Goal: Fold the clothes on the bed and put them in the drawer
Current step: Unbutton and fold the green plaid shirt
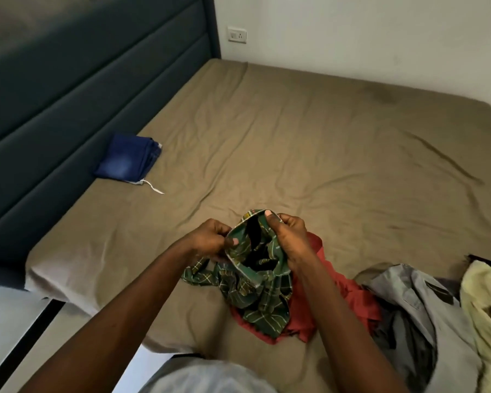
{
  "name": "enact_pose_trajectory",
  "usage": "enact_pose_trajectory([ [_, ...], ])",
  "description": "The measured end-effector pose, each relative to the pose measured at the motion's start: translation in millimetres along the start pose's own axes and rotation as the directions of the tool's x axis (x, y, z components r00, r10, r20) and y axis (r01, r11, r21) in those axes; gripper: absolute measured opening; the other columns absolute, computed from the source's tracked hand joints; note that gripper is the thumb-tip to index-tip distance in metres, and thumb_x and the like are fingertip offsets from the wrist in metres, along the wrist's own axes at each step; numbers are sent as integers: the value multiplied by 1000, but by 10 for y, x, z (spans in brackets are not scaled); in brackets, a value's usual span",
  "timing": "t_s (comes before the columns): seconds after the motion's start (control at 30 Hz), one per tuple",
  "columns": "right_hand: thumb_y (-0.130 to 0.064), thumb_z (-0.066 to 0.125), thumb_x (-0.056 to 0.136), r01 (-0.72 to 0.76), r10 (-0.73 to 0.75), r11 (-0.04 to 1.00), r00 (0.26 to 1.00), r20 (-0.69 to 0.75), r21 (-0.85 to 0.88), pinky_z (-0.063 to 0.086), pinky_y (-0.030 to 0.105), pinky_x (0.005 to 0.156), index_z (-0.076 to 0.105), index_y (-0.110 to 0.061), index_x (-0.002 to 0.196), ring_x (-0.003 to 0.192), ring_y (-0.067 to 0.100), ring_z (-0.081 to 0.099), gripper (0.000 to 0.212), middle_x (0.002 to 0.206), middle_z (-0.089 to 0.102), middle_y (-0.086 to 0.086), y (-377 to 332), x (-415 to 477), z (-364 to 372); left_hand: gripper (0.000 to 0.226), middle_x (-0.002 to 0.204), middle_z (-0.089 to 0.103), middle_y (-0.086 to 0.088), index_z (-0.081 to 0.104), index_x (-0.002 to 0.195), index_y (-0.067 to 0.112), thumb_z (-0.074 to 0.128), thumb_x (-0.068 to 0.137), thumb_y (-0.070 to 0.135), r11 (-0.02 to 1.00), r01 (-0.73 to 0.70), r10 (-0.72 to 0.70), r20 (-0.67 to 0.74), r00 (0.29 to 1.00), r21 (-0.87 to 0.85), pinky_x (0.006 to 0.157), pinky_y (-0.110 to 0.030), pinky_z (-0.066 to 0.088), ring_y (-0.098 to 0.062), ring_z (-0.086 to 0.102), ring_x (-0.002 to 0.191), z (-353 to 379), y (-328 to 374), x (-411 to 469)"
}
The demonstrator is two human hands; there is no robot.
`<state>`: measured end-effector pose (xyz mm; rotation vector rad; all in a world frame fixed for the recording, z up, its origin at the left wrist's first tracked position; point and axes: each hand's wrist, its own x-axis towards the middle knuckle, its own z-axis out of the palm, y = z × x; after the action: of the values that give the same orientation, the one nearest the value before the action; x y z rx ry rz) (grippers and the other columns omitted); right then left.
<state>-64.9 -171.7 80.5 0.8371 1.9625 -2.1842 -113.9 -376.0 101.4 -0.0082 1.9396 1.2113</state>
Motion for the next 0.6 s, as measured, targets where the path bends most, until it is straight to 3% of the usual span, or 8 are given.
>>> enact_pose_trajectory([
  [0.03, -36, 79, 88, -41, 40, 999, 998, 45, 26, 56, 45, 74, 72, -7, 77, 75, 31, 67, 31, 84, 74, 22, -34, 2, -30, 16, 93, 74, -18, 72, 103, -2, 62, 100, 11, 976, 4, 4, 34, 999, -216, 71, -37, 64, -25, 70, 82, 6, -7, -47],
  [0.1, -33, 83, 82, -172, 155, 984, 959, 238, 52, 59, 54, 82, 71, 2, 91, 83, 37, 67, 38, 94, 71, 29, -101, -14, -174, 21, 92, 71, -11, 75, 96, 5, 57, 98, 16, 791, 32, 22, 81, 996, -611, 65, -32, 62, -20, 68, 79, -1, 29, -157],
  [0.2, -31, 80, 84, -315, 208, 944, 800, 563, 100, 62, 46, 76, 70, 7, 111, 82, 34, 73, 48, 99, 74, 24, -164, -55, -391, 40, 87, 74, -14, 80, 88, 2, 45, 99, 20, 582, 70, 72, 137, 988, -810, 63, -36, 63, -25, 73, 74, 57, 131, -341],
  [0.27, -38, 85, 78, -373, 139, 886, 781, 608, 276, 61, 46, 83, 69, 6, 118, 88, 33, 73, 62, 101, 75, 21, -187, -53, -433, 47, 85, 75, -19, 78, 89, -3, 43, 101, 26, 568, 61, 87, 134, 987, -821, 66, -39, 64, -30, 75, 73, 151, 180, -400],
  [0.33, -44, 80, 80, -345, 64, 825, 843, 534, 447, 60, 47, 89, 64, 9, 126, 97, 35, 71, 72, 105, 74, 22, -203, -36, -394, 45, 83, 75, -17, 77, 89, -2, 49, 99, 32, 596, 33, 101, 116, 988, -802, 64, -36, 63, -28, 73, 69, 247, 206, -421],
  [0.43, -41, 51, 100, -284, 14, 741, 912, 409, 608, 62, 44, 80, 77, 3, 103, 93, 33, 74, 51, 100, 76, 19, -205, -89, -321, 33, 81, 67, -10, 71, 99, 7, 73, 83, 36, 777, -48, 106, 54, 993, -628, 62, -30, 55, -21, 65, 67, 222, 127, -432],
  [0.5, -37, 45, 105, -257, -15, 682, 931, 365, 685, 63, 44, 76, 81, -2, 93, 90, 31, 75, 51, 98, 76, 18, -182, -117, -329, 23, 78, 56, -7, 66, 101, 14, 78, 84, 23, 916, -61, 94, 63, 994, -396, 63, -30, 51, -16, 56, 67, 199, 37, -437],
  [0.6, -29, 49, 104, -222, -12, 672, 951, 310, 707, 63, 47, 78, 79, -4, 92, 88, 30, 75, 40, 96, 76, 17, -205, -169, -305, 20, 83, 60, -11, 65, 98, 14, 58, 94, -5, 954, -20, 33, 39, 999, -299, 66, -34, 59, -15, 61, 69, 267, -17, -455],
])
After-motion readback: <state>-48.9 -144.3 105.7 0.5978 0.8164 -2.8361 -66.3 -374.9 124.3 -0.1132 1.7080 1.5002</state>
